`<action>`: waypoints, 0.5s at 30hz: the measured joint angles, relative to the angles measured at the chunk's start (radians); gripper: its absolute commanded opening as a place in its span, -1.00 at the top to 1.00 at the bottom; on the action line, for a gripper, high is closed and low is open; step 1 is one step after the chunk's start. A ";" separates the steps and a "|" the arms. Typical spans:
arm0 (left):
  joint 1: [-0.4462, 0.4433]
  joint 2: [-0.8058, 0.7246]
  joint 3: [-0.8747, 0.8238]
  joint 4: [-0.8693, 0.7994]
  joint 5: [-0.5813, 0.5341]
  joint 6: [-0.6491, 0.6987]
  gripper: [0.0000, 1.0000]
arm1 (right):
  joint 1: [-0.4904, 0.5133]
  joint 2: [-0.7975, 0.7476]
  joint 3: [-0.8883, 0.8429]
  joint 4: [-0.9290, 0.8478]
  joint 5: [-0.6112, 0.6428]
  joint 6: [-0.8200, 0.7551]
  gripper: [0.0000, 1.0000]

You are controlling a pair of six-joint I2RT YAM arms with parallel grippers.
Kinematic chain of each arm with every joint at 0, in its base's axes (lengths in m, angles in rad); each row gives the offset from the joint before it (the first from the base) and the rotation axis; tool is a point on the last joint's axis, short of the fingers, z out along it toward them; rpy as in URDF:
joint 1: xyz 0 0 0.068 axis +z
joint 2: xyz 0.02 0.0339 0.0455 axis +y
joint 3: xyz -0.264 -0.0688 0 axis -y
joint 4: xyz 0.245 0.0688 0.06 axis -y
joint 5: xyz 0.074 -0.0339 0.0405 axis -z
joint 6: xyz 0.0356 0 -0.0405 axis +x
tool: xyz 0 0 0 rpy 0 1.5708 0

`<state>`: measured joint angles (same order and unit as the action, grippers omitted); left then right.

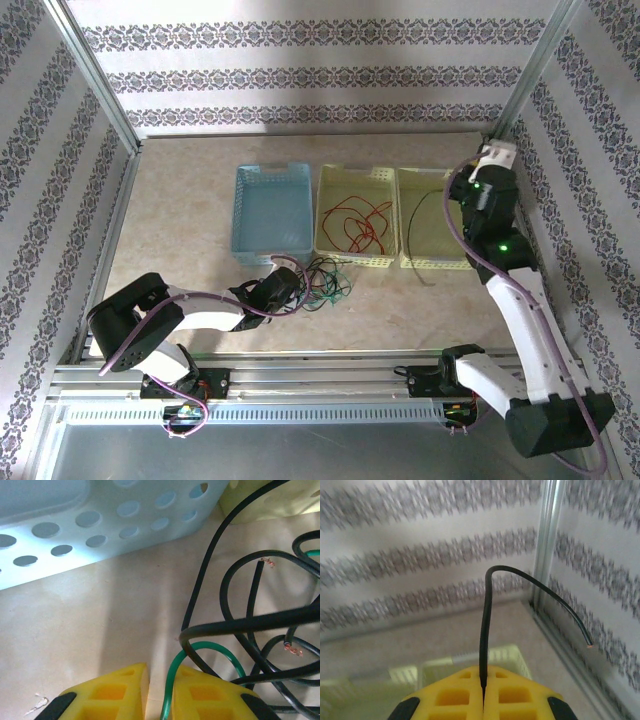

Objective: Untangle the cables

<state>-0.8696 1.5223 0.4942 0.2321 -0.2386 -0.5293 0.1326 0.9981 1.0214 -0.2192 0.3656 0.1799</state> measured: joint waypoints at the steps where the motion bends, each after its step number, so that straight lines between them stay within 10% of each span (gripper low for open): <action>1: 0.000 -0.001 -0.001 0.000 0.000 0.000 0.62 | 0.000 0.021 -0.025 -0.011 0.009 0.014 1.00; 13: -0.001 -0.005 -0.002 -0.003 0.002 0.000 0.62 | -0.026 0.357 -0.104 -0.103 0.007 0.182 1.00; 15: -0.001 -0.005 -0.002 -0.005 0.002 -0.001 0.62 | -0.029 0.416 -0.104 -0.116 -0.013 0.210 0.58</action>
<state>-0.8707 1.5173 0.4927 0.2276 -0.2367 -0.5301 0.1040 1.4139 0.9176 -0.3347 0.3527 0.3897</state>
